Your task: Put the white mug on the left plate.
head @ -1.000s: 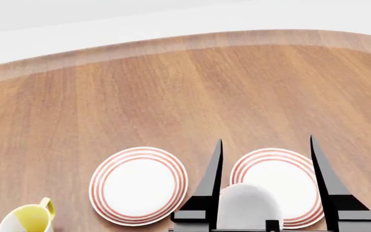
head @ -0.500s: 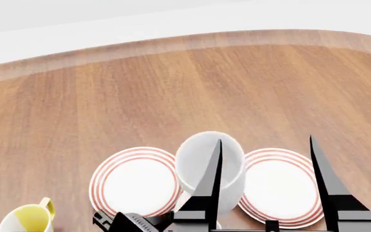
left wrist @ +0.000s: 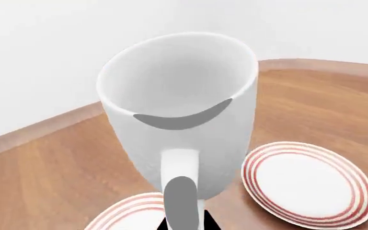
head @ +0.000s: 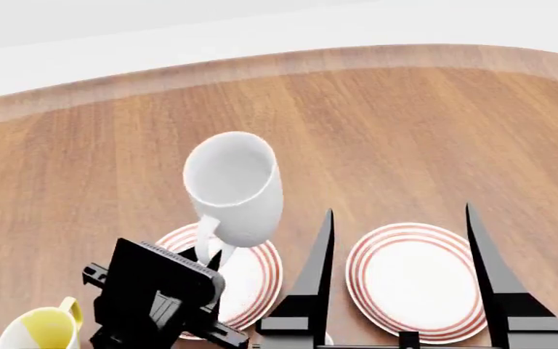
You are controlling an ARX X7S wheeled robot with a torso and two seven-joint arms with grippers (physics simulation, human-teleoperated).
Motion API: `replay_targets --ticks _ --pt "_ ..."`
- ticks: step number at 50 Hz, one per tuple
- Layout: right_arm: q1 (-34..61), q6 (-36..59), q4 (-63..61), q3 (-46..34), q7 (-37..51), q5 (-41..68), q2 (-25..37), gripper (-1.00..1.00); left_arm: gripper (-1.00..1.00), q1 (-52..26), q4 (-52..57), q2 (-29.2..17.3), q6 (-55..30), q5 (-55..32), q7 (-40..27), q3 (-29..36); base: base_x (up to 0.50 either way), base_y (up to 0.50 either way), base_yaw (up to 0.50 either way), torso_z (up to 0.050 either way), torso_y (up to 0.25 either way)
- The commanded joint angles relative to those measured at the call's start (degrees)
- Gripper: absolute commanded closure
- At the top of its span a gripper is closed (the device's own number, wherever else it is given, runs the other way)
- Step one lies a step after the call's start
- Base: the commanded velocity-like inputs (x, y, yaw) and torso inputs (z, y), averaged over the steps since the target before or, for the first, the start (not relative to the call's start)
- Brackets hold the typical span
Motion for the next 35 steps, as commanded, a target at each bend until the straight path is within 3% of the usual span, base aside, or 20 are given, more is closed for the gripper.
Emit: replay_targets --ticks 1,12,35 --pt "0.0 0.0 0.0 -0.1 0.0 0.0 0.0 -1.0 1.0 -5.8 -8.3 1.6 1.4 -0.5 -1.8 -4.3 0.0 0.0 0.0 0.0 0.0" --pt "0.0 0.0 0.0 0.1 0.0 0.0 -0.1 -1.0 1.0 -11.0 -16.6 2.9 3.8 1.2 -2.1 -4.1 0.0 0.0 0.0 0.0 0.001" --pt "-0.4 -1.0 0.0 1.4 -0.2 0.5 -0.1 -1.0 1.0 -13.8 -26.5 4.2 7.2 1.4 -2.2 -4.2 0.0 0.0 0.0 0.0 0.0"
